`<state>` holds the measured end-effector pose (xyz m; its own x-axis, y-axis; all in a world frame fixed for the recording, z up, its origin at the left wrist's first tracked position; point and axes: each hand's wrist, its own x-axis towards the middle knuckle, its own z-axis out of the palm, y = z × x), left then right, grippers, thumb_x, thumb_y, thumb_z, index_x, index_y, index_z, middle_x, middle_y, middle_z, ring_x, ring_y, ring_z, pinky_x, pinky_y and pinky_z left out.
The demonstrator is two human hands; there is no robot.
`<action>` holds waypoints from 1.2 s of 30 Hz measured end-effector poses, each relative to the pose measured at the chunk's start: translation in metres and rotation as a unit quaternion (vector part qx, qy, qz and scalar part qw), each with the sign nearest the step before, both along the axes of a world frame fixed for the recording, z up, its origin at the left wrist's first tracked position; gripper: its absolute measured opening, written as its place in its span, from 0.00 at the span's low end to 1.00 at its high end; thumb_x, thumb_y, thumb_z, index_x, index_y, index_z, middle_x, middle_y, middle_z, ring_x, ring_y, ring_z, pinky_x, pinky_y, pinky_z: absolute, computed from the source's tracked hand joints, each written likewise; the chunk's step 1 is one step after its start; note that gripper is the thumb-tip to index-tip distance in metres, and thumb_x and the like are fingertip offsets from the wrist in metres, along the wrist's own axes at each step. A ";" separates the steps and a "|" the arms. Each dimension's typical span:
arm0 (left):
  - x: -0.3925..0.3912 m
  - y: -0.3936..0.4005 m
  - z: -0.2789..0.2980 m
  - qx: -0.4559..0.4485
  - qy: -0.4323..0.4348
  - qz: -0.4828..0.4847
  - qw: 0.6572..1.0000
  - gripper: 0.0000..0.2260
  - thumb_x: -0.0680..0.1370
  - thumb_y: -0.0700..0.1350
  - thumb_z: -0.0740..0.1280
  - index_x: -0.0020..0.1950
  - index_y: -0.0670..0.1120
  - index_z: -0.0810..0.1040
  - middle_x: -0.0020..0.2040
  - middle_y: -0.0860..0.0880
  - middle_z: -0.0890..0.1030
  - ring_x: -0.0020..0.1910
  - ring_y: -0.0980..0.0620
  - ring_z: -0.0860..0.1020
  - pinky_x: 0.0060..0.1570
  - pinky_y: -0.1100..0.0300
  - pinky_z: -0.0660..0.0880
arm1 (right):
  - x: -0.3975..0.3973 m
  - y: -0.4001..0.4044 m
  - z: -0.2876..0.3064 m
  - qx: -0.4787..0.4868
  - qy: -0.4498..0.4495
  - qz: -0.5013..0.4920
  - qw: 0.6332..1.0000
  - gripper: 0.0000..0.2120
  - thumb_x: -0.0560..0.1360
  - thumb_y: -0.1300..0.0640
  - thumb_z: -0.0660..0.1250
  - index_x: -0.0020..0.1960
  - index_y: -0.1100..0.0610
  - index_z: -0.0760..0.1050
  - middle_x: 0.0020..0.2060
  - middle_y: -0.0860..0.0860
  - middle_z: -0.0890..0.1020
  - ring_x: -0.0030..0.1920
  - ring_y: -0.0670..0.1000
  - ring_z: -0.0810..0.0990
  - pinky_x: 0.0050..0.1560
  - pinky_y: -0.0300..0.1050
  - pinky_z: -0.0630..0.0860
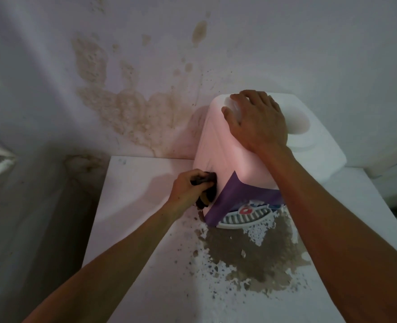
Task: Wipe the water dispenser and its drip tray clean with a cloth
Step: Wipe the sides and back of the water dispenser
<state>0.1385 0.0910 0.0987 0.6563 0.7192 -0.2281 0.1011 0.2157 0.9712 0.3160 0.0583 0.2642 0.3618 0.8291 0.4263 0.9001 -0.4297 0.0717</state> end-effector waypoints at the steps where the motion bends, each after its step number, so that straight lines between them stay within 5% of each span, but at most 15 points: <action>1: 0.001 -0.001 0.001 -0.003 0.001 0.007 1.000 0.05 0.74 0.40 0.77 0.47 0.49 0.86 0.47 0.47 0.87 0.50 0.46 0.85 0.57 0.47 0.81 | 0.000 0.000 0.000 0.000 0.001 -0.001 1.000 0.26 0.81 0.38 0.52 0.68 0.51 0.74 0.67 0.51 0.76 0.69 0.54 0.72 0.72 0.57 0.67; 8: 0.023 -0.005 0.010 -0.048 -0.018 0.165 0.985 0.08 0.71 0.47 0.78 0.49 0.54 0.87 0.46 0.52 0.86 0.50 0.49 0.85 0.56 0.46 0.82 | 0.000 -0.002 0.002 -0.002 0.003 -0.001 1.000 0.26 0.81 0.39 0.52 0.68 0.53 0.74 0.67 0.52 0.77 0.68 0.55 0.72 0.72 0.56 0.67; 15: -0.012 -0.045 0.016 -0.055 -0.022 0.060 0.996 0.06 0.75 0.39 0.76 0.51 0.47 0.86 0.46 0.45 0.87 0.47 0.38 0.85 0.49 0.41 0.83 | 0.000 -0.001 0.003 0.001 0.009 0.006 1.000 0.26 0.81 0.38 0.52 0.68 0.53 0.74 0.66 0.52 0.77 0.68 0.56 0.72 0.71 0.57 0.67; 26: -0.013 -0.053 0.068 0.052 -0.102 0.088 0.990 0.08 0.74 0.39 0.77 0.53 0.45 0.87 0.47 0.49 0.86 0.50 0.47 0.84 0.51 0.53 0.83 | -0.001 -0.006 0.002 0.016 0.011 0.019 1.000 0.26 0.81 0.39 0.52 0.68 0.54 0.74 0.66 0.52 0.77 0.68 0.56 0.72 0.70 0.56 0.68; 31: -0.019 -0.072 0.038 0.085 -0.030 0.091 0.992 0.09 0.74 0.38 0.76 0.53 0.47 0.86 0.49 0.55 0.85 0.46 0.60 0.83 0.44 0.65 0.81 | -0.001 -0.005 0.002 0.018 0.008 0.017 1.000 0.26 0.81 0.39 0.51 0.68 0.53 0.75 0.66 0.52 0.77 0.68 0.56 0.72 0.70 0.56 0.68; 36: -0.015 -0.070 0.012 0.036 0.071 0.081 0.994 0.08 0.77 0.36 0.73 0.55 0.43 0.85 0.47 0.48 0.85 0.40 0.52 0.84 0.38 0.64 0.82 | -0.001 -0.005 0.002 0.017 0.010 0.017 1.000 0.26 0.81 0.39 0.51 0.68 0.53 0.74 0.66 0.52 0.77 0.67 0.56 0.73 0.69 0.56 0.69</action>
